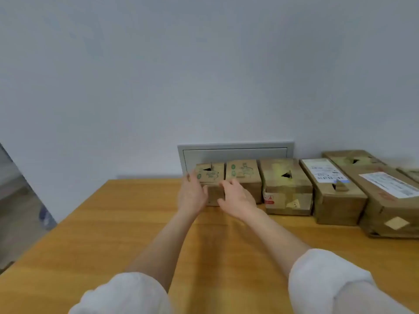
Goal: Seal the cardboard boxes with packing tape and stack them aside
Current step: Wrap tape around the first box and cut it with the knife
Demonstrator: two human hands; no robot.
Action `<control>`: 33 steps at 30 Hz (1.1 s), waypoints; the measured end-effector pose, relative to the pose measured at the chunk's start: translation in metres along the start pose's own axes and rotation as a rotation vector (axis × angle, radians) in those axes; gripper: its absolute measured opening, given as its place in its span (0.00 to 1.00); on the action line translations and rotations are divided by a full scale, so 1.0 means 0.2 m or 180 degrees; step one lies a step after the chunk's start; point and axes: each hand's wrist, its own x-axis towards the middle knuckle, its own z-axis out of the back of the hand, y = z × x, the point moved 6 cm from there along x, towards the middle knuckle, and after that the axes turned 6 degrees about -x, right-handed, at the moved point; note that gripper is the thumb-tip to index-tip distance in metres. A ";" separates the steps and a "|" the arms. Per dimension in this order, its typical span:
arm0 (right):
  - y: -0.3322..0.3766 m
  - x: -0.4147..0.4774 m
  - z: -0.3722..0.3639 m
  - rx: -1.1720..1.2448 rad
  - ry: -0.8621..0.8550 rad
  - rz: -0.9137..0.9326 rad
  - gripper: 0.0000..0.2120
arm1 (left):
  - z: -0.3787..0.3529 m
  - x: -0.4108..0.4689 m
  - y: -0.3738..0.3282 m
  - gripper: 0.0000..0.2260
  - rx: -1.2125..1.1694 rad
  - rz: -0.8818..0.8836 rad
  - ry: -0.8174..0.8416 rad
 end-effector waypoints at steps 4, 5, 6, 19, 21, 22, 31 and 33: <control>-0.01 0.06 -0.12 0.0087 0.0088 -0.0151 0.25 | -0.08 0.11 0.09 0.26 -0.0769 0.0607 0.0159; -0.01 0.07 -0.14 0.0134 0.0096 -0.0182 0.25 | -0.10 0.13 0.11 0.25 -0.0969 0.0752 0.0249; -0.02 0.08 -0.16 0.0216 0.0103 -0.0215 0.26 | -0.12 0.13 0.12 0.25 -0.1137 0.0863 0.0303; -0.02 -0.25 -0.06 0.0350 0.0348 -0.0463 0.24 | 0.15 -0.30 0.20 0.14 -0.0733 0.1202 0.1007; -0.02 -0.36 -0.01 0.0358 0.0324 -0.0502 0.24 | 0.18 -0.41 0.18 0.14 -0.0939 0.1270 0.1229; -0.03 -0.42 0.02 0.0347 0.0302 -0.0540 0.24 | 0.19 -0.46 0.17 0.15 -0.0987 0.1255 0.1361; -0.18 -0.74 0.21 0.0368 0.0460 -0.0766 0.20 | 0.15 -0.72 -0.12 0.20 -0.0868 0.0564 0.1933; -0.21 -0.76 0.26 0.0116 0.0388 -0.0714 0.25 | 0.12 -0.74 -0.17 0.22 -0.0850 0.0497 0.1982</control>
